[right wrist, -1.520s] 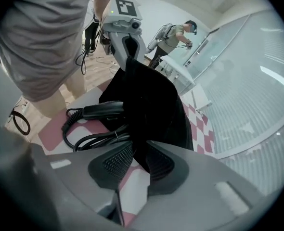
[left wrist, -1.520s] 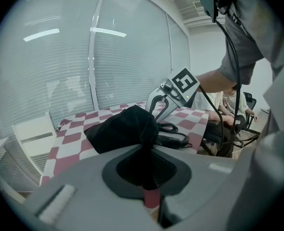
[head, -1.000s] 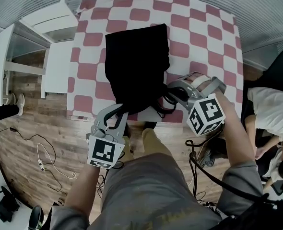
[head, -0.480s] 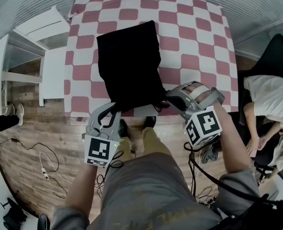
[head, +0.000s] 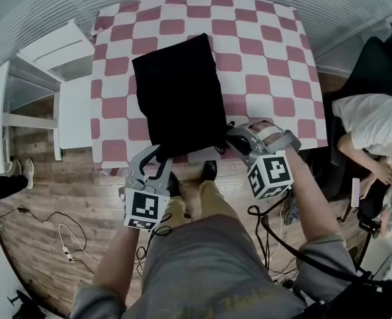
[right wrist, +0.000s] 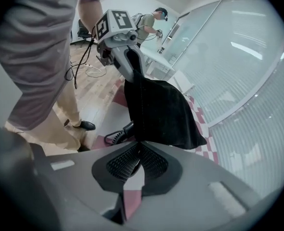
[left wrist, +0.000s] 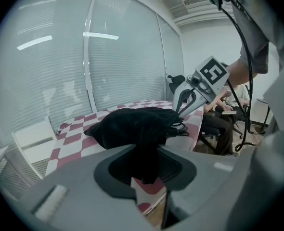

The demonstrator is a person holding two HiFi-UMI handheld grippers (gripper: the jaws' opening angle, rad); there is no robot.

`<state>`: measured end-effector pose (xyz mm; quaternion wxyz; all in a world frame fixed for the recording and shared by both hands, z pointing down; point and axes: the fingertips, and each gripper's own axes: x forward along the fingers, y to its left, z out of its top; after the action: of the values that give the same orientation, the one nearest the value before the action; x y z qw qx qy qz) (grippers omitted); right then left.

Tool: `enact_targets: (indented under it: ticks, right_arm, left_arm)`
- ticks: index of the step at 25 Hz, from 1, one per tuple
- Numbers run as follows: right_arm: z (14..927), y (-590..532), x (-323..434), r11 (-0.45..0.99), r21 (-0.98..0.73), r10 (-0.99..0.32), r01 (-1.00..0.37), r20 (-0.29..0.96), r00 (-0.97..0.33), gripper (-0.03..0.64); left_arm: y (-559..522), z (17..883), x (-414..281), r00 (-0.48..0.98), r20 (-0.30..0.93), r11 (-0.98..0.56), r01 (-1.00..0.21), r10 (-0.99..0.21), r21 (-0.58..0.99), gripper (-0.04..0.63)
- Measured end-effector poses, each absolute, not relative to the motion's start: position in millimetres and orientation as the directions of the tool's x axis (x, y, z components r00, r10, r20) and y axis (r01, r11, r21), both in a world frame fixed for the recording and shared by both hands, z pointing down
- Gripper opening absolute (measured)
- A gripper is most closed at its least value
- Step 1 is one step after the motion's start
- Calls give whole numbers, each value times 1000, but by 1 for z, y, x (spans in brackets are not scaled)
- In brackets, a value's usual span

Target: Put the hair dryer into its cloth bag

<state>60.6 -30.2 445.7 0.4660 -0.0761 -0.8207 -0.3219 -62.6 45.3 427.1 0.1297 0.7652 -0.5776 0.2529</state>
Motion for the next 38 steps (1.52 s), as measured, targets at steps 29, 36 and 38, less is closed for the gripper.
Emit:
enact_targets:
  ticks: [29,36,38]
  right_arm:
    - [146,-64,26,724,98,-685,-682,-6,-728,25]
    - [139,-51,20,722,98,-685,-685,-39,-727,25]
    - [140,-49,18,723,109,-683,-683,-36,-729,25]
  left_arm:
    - [24,129,-160,-33,-59,41,-989,-998,-143,2]
    - [20,120,-150,-22,-89,36,-987,-996,-158,2]
    - [18,120,-146,-16,-91,30,-986,-996,-162,2]
